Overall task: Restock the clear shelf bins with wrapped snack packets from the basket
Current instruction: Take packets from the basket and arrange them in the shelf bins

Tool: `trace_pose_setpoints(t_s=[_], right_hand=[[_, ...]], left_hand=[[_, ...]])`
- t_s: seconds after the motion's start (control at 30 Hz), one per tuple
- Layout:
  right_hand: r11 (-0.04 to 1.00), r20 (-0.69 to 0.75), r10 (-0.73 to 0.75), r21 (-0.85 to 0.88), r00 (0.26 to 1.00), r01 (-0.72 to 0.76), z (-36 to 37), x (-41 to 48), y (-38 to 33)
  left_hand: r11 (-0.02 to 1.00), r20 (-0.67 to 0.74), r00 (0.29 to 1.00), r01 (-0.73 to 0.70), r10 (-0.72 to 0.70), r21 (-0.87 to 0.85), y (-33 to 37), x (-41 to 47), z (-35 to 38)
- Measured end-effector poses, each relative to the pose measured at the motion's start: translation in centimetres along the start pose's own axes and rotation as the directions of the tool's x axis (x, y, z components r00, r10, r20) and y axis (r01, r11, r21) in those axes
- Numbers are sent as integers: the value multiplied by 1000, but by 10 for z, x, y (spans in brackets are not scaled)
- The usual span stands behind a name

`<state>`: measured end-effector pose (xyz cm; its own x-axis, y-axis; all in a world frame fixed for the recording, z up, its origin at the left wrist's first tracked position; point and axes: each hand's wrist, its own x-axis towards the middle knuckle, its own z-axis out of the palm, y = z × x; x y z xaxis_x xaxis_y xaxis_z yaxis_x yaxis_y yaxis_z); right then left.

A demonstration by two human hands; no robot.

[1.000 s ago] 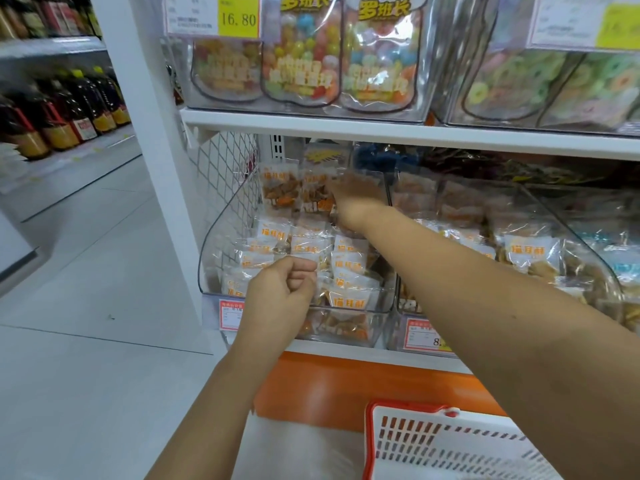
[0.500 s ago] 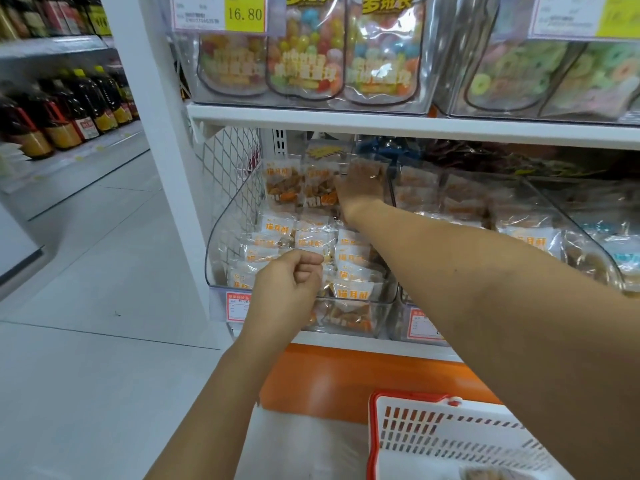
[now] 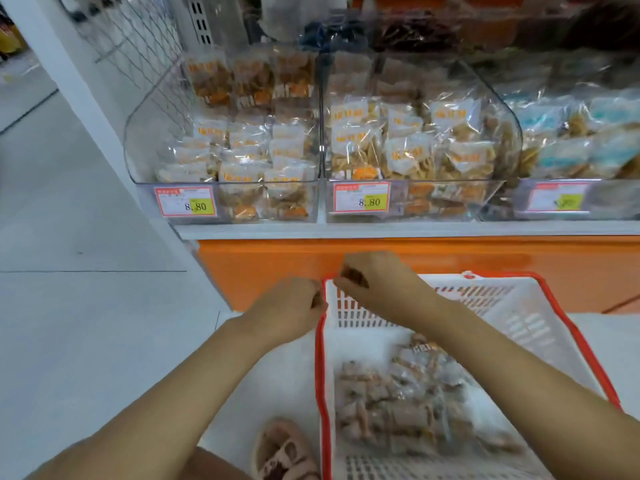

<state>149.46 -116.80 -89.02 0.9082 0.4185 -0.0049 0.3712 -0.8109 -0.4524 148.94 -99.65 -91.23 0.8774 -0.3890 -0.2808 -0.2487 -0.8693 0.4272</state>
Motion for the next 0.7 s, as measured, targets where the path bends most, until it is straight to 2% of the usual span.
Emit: trace_pose_setpoints(t_s=[0.07, 0.13, 0.2, 0.27, 0.43, 0.5, 0.6, 0.7], right_hand=[[984, 192, 165, 32, 967, -174, 52, -10, 48], [953, 364, 289, -23, 885, -301, 99, -21, 88], [934, 514, 323, -38, 795, -355, 143, -34, 113], [941, 597, 305, -70, 742, -330, 182, -45, 125], [968, 681, 222, -242, 698, -71, 243, -58, 143], [954, 683, 255, -293, 685, -62, 242, -62, 138], [925, 587, 226, -379, 777, 18, 231, -66, 136], [944, 619, 251, -327, 744, -46, 220, -75, 144]], left_hand=[[999, 177, 984, 27, -35, 47, -5, 5, 25], [996, 300, 951, 47, -69, 79, -9, 10, 43], [992, 387, 917, 52, -93, 116, -11, 14, 51], [989, 438, 894, 26, -90, 148, -9, 18, 50], [988, 497, 865, -7, -71, 153, 2, 25, 43], [988, 494, 865, 18, -92, 152, 3, 27, 42], [984, 499, 858, 38, -121, 175, 5, 30, 41], [978, 487, 862, 40, -138, 206, 9, 29, 36]])
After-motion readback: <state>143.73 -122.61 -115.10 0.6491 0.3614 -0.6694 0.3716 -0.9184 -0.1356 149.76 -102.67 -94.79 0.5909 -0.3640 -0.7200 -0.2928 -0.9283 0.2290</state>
